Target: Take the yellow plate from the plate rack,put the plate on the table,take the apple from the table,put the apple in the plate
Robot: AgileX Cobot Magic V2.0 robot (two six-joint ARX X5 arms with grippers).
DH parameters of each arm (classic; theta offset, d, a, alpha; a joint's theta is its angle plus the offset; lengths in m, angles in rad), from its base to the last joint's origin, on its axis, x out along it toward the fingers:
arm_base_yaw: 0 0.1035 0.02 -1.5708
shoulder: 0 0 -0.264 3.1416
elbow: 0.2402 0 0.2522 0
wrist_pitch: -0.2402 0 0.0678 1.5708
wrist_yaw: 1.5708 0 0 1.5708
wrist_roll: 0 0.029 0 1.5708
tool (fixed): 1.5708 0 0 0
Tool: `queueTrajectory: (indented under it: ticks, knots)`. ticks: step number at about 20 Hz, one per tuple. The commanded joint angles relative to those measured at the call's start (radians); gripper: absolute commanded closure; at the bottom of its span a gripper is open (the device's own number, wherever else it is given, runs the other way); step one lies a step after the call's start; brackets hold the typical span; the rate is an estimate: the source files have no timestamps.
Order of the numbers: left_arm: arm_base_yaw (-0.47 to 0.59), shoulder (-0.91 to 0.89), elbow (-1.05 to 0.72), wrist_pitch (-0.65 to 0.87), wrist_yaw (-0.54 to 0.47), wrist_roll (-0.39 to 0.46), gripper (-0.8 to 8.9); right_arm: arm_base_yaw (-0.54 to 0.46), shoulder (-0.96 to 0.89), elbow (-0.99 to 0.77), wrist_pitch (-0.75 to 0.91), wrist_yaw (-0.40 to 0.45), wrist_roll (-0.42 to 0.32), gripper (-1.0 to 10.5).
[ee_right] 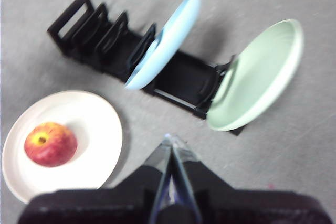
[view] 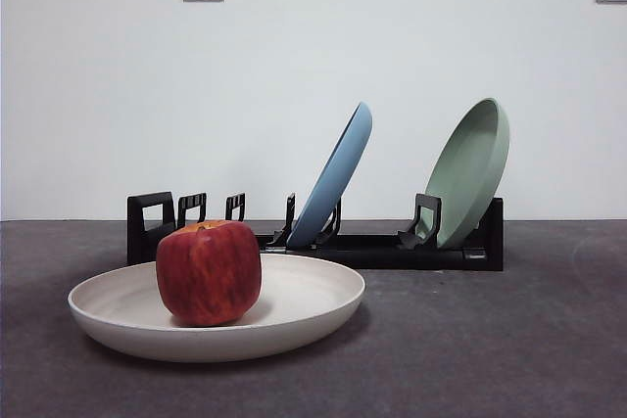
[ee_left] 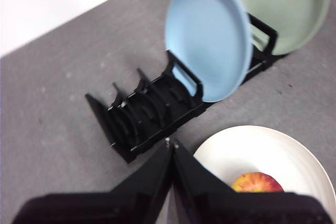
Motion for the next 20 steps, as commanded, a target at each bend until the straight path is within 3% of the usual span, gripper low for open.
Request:
queueTrajectory:
  ticks: [1,4,7,13,16,20]
  knots:
    - [0.131,-0.012,-0.002,0.006,0.125,-0.012,8.22,-0.014,-0.061,-0.085,0.052,-0.002,-0.008,9.6]
    - [0.216,-0.033,-0.01,0.0,0.215,-0.015,8.22,-0.034,-0.164,-0.239,0.147,-0.006,0.011,9.6]
    - [0.24,-0.087,-0.066,0.021,0.217,-0.035,8.22,-0.04,-0.285,-0.45,0.291,-0.051,0.056,9.6]
    - [0.24,-0.362,-0.397,0.168,0.215,-0.163,8.22,-0.035,-0.515,-0.798,0.473,-0.05,0.183,9.6]
    - [0.24,-0.512,-0.553,0.221,0.212,-0.22,8.22,-0.035,-0.609,-0.881,0.491,-0.037,0.185,9.6]
    - [0.24,-0.561,-0.566,0.183,0.215,-0.271,8.17,-0.035,-0.625,-0.882,0.488,-0.02,0.232,9.5]
